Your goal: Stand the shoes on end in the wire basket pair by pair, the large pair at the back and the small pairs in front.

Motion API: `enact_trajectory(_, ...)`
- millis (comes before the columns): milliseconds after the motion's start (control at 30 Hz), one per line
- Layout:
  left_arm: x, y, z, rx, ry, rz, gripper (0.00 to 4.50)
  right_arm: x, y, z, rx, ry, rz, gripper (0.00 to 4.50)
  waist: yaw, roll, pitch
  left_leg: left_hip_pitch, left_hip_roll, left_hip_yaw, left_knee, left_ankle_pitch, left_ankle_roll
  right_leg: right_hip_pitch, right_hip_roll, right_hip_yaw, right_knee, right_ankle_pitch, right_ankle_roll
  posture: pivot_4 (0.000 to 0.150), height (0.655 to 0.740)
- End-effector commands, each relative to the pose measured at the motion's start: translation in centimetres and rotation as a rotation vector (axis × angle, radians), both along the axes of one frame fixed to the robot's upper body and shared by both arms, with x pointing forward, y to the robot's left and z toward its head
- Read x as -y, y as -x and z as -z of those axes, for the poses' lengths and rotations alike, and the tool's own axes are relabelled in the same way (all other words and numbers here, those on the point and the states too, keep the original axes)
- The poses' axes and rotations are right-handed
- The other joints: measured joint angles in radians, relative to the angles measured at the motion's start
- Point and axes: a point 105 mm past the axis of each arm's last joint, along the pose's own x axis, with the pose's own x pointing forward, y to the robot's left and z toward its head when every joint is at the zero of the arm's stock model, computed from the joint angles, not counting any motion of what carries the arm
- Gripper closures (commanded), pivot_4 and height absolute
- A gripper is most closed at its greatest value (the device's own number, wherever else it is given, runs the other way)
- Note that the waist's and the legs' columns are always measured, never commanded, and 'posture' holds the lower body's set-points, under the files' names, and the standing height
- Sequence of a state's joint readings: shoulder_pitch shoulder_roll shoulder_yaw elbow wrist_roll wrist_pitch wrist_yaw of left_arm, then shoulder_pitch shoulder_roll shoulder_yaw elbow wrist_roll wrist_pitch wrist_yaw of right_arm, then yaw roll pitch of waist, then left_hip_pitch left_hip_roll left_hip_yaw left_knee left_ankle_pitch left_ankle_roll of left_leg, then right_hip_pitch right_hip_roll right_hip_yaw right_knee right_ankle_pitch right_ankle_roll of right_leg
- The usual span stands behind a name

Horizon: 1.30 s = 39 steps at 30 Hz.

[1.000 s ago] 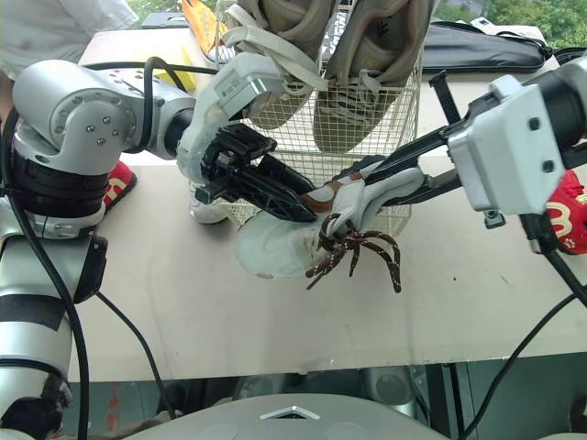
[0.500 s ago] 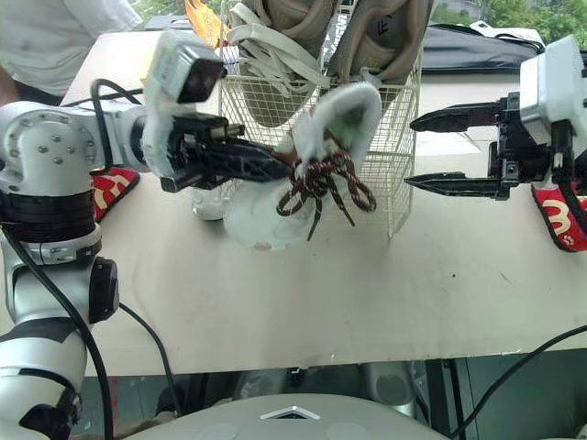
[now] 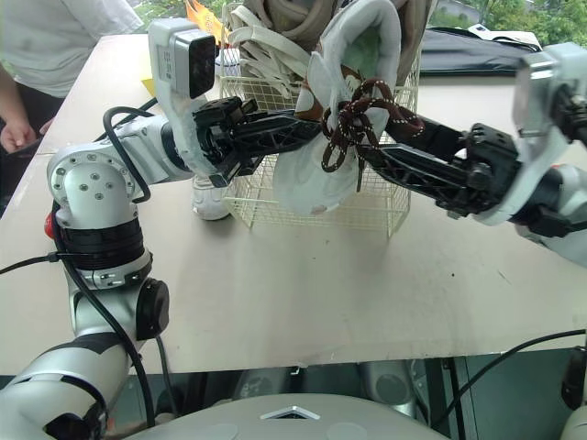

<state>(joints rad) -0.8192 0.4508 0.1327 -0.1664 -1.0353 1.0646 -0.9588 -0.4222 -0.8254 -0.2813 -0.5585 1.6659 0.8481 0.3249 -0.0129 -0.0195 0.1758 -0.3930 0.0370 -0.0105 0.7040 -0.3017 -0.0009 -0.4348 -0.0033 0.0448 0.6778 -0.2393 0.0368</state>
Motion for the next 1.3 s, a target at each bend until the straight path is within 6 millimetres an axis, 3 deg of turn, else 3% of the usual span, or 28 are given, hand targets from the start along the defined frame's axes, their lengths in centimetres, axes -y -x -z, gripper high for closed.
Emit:
enact_trajectory(33, 0.6, 1.0, -0.6, 0.082, 0.003, 0.029, 3.99, -0.9, -0.1, 0.0, 0.003, 0.007, 0.005, 2.05, 0.002, 0.000, 0.000, 0.000, 0.000, 0.000, 0.000, 0.000, 0.000, 0.000, 0.000, 0.000, 0.000, 0.000, 0.000, 0.150, 0.7400)
enact_trajectory(133, 0.6, 1.2, -0.3, 0.095, -0.011, 0.029, 3.99, -1.3, 0.0, 0.0, -0.002, -0.010, -0.003, 3.28, 0.003, 0.000, 0.000, -0.001, 0.000, -0.001, 0.000, 0.000, 0.000, 0.000, 0.000, -0.001, -0.001, 0.000, 0.000, 0.150, 0.7400)
enact_trajectory(267, 0.4, 0.9, 0.2, 0.111, -0.052, -0.010, 4.01, -1.6, 0.2, 0.0, 0.006, -0.024, -0.003, 4.44, 0.001, 0.000, 0.000, -0.001, 0.000, -0.001, 0.000, 0.000, 0.000, 0.000, 0.000, -0.001, -0.001, 0.000, 0.000, 0.150, 0.7400)
enact_trajectory(367, -0.1, 0.5, 0.1, 0.090, -0.049, -0.046, 4.01, -1.5, 0.0, 0.0, 0.023, -0.023, 0.020, 4.50, 0.001, 0.000, 0.000, -0.001, 0.000, -0.001, 0.000, 0.000, 0.000, -0.001, 0.000, -0.001, -0.001, 0.000, 0.000, 0.150, 0.7400)
enact_trajectory(533, -1.4, 0.3, -0.6, 0.102, -0.063, -0.181, 1.79, -0.8, -0.3, -0.4, 0.149, 0.014, 0.108, 4.50, 0.001, 0.000, 0.000, -0.002, 0.000, -0.001, -0.001, 0.000, 0.000, -0.002, 0.000, -0.001, -0.001, 0.000, 0.000, 0.150, 0.7400)
enact_trajectory(600, -2.6, 1.2, -0.4, 0.118, -0.081, -0.203, 0.88, -0.1, -0.4, -0.8, 0.229, 0.032, 0.152, 4.50, 0.000, 0.000, 0.000, -0.003, 0.000, -0.001, -0.001, 0.000, 0.000, -0.002, 0.000, -0.001, -0.001, 0.000, 0.000, 0.150, 0.7400)
enact_trajectory(700, -4.3, 2.4, 1.2, 0.113, -0.163, -0.239, 0.88, 0.8, -0.3, -1.3, 0.322, 0.039, 0.187, 4.50, -0.006, 0.000, 0.000, -0.002, 0.001, 0.000, -0.002, 0.000, 0.000, -0.004, 0.001, 0.001, 0.000, 0.000, 0.000, 0.150, 0.7400)
enact_trajectory(833, -6.0, 3.2, 3.1, 0.152, -0.210, -0.337, 0.88, 2.4, -1.8, -2.6, 0.490, 0.087, 0.328, 4.50, 0.001, 0.000, 0.000, -0.002, 0.001, 0.001, -0.002, 0.000, 0.000, -0.004, 0.001, 0.001, 0.000, 0.000, 0.000, 0.150, 0.7400)
enact_trajectory(1000, -6.4, 4.4, 4.3, 0.242, -0.195, -0.390, 0.88, 3.4, -4.4, -2.4, 0.612, 0.183, 0.467, 4.50, 0.006, 0.000, 0.000, -0.002, 0.001, 0.002, -0.002, 0.000, 0.000, -0.004, 0.000, 0.001, -0.001, 0.000, 0.000, 0.150, 0.7400)
enact_trajectory(1200, -6.7, 4.4, 4.8, 0.313, -0.202, -0.441, 0.88, 3.2, -6.0, -0.9, 0.667, 0.276, 0.483, 4.50, 0.004, 0.000, 0.000, -0.002, 0.001, 0.003, -0.002, 0.000, 0.000, -0.004, 0.000, 0.002, 0.000, 0.000, 0.000, 0.150, 0.7400)
enact_trajectory(1300, -6.7, 4.3, 5.0, 0.326, -0.201, -0.449, 0.88, 3.1, -7.0, 1.6, 0.634, 0.357, 0.465, 4.50, 0.002, 0.000, 0.000, -0.002, 0.001, 0.003, -0.002, 0.000, 0.000, -0.004, 0.000, 0.002, -0.001, 0.000, 0.000, 0.150, 0.7400)
